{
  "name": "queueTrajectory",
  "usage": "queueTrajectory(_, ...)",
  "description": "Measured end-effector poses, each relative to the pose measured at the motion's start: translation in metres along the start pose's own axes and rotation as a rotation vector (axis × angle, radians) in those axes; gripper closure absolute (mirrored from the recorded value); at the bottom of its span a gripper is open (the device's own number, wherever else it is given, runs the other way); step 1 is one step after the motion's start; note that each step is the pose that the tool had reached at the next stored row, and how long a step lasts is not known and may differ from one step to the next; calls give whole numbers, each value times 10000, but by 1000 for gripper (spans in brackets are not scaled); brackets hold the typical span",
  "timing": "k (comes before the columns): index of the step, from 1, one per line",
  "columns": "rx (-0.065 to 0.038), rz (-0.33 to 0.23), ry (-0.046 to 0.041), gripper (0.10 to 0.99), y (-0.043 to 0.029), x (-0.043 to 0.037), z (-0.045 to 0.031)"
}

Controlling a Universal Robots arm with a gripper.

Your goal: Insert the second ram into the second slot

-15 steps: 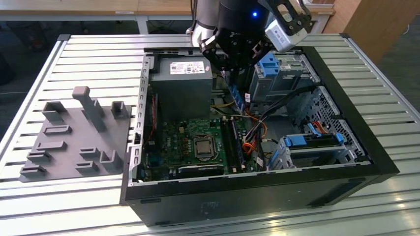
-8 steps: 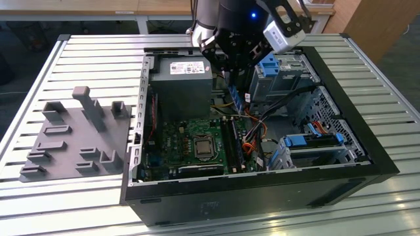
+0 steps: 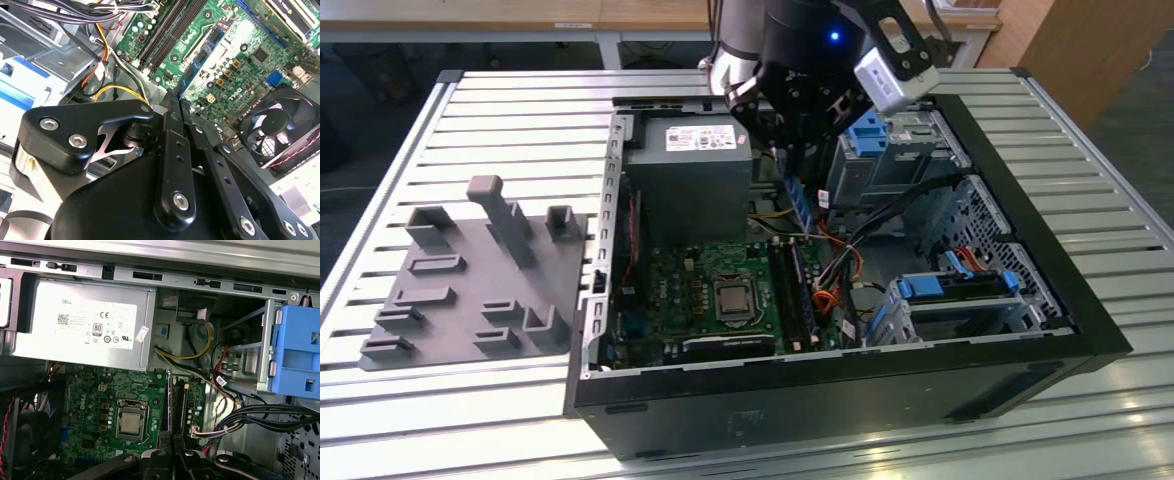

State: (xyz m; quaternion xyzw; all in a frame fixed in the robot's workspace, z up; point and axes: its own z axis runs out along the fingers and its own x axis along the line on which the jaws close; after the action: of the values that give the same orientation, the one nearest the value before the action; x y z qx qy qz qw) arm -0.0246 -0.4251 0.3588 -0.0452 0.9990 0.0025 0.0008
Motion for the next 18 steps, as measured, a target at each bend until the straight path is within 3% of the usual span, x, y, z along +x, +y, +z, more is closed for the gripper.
queueTrajectory(10,17,93,1,957,-19,2,31)
queueTrajectory(18,63,576,1,957,-20,2,55)
